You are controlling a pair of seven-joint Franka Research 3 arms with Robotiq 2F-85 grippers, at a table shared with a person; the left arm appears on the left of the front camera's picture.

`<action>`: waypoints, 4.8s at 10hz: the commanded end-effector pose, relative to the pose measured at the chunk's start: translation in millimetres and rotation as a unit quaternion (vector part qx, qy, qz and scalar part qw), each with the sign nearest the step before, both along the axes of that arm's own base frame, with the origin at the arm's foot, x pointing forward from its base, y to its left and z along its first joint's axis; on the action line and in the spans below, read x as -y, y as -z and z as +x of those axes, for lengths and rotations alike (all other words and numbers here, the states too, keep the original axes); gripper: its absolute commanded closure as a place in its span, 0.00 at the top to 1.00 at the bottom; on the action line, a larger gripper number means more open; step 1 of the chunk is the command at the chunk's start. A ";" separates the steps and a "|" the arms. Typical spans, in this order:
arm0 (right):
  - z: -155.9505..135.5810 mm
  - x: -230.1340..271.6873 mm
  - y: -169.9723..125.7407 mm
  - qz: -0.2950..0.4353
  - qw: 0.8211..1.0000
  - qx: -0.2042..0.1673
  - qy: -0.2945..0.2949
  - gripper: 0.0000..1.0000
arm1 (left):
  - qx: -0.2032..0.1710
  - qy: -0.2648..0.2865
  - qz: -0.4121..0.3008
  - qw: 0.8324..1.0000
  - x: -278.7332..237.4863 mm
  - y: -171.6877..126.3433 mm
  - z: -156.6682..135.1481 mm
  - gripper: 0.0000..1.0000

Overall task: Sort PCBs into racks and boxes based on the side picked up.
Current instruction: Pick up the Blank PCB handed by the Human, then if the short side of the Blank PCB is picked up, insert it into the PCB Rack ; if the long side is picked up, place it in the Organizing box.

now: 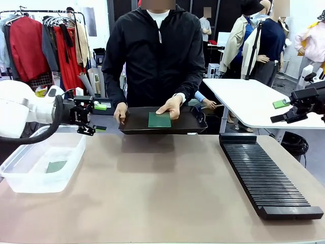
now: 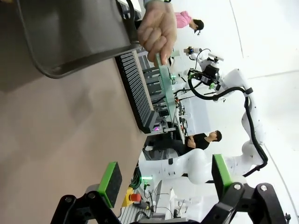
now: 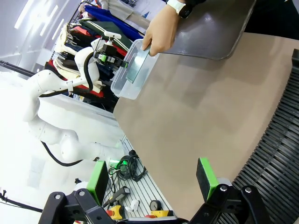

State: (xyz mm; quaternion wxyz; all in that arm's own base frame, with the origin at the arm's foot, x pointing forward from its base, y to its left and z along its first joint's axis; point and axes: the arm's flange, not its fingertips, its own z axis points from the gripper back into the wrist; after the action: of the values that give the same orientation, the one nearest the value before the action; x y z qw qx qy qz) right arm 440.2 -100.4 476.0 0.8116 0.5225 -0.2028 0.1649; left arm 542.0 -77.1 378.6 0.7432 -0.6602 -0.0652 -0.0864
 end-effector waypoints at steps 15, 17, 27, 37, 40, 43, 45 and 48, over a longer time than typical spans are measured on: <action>0.0 -1.3 -1.8 -0.001 1.000 0.001 -0.001 1.00 | -0.023 0.019 -0.043 0.999 150.3 25.9 8.9 1.00; 0.0 -1.3 -1.8 -0.001 1.000 0.001 -0.001 1.00 | -0.015 0.003 -0.061 0.998 158.7 23.3 11.0 1.00; 0.0 -1.3 -1.8 -0.001 1.000 0.001 -0.001 1.00 | -0.019 0.005 -0.048 0.999 167.4 25.2 12.0 0.57; 0.0 -1.3 -1.8 -0.001 1.000 0.001 -0.001 1.00 | -0.028 0.006 -0.045 0.999 165.1 30.0 9.4 0.00; 0.0 -1.3 -1.8 -0.001 1.000 0.001 -0.001 1.00 | -0.028 0.006 -0.045 0.999 165.1 30.0 9.4 0.00; 0.0 -1.3 -1.8 -0.001 1.000 0.001 -0.001 1.00 | -0.028 0.006 -0.045 0.999 165.1 30.0 9.4 0.00; 0.0 -1.3 -1.8 -0.001 1.000 0.001 -0.001 1.00 | -0.028 0.006 -0.045 0.999 165.1 30.0 9.4 0.00; 0.0 -1.3 -1.8 -0.001 1.000 0.001 -0.001 1.00 | -0.028 0.006 -0.045 0.999 165.1 30.0 9.4 0.00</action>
State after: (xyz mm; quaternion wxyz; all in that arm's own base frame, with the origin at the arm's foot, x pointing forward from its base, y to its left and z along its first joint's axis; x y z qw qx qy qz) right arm 440.1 -100.7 475.9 0.8117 0.5224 -0.2028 0.1647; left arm 551.8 -242.1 348.5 0.7142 -0.6955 -0.0412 -0.0670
